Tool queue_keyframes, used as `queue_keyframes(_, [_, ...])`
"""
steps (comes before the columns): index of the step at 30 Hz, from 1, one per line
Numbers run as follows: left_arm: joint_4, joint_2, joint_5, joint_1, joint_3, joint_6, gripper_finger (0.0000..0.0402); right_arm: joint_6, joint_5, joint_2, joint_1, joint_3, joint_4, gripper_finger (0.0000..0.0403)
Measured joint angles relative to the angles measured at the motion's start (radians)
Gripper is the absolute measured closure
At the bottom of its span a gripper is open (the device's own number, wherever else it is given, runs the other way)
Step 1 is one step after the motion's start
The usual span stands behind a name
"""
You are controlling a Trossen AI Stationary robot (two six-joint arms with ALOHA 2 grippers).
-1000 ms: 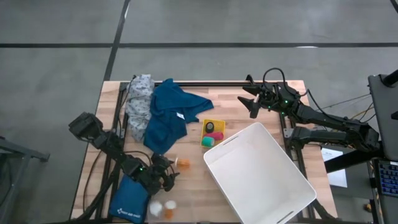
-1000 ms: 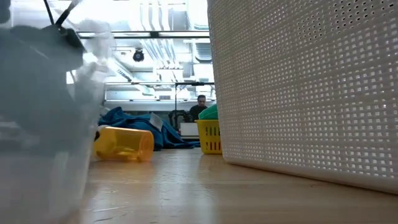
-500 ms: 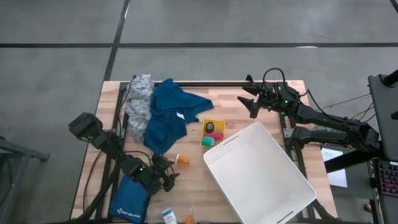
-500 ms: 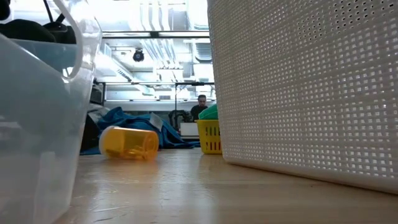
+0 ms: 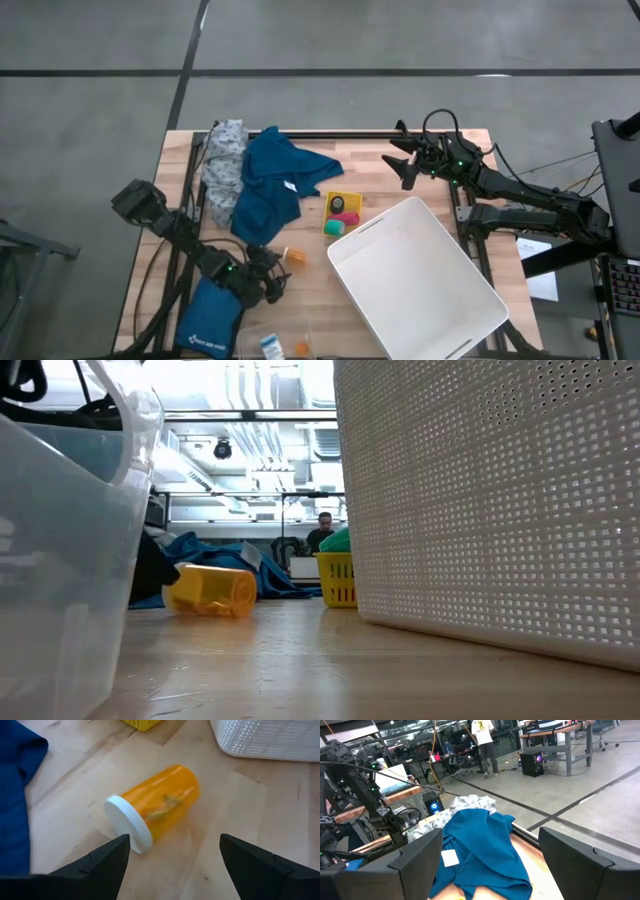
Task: Pick & place medical supplies in basket/bin
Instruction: Put the orange pill bottle into the transparent bin
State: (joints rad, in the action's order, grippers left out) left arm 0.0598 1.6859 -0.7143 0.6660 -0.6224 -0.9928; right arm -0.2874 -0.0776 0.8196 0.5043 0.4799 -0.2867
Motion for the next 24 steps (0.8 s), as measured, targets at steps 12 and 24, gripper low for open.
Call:
queue_keyframes(12, [0.039, -0.017, 0.028, 0.001, -0.025, 0.042, 0.0091, 0.000, 0.000, 0.000, 0.000, 0.000, 0.000, 0.0078])
queue_keyframes(24, [0.046, -0.031, 0.108, 0.001, -0.067, 0.236, 0.0091, 0.000, 0.000, 0.000, 0.000, 0.000, 0.000, 0.0078])
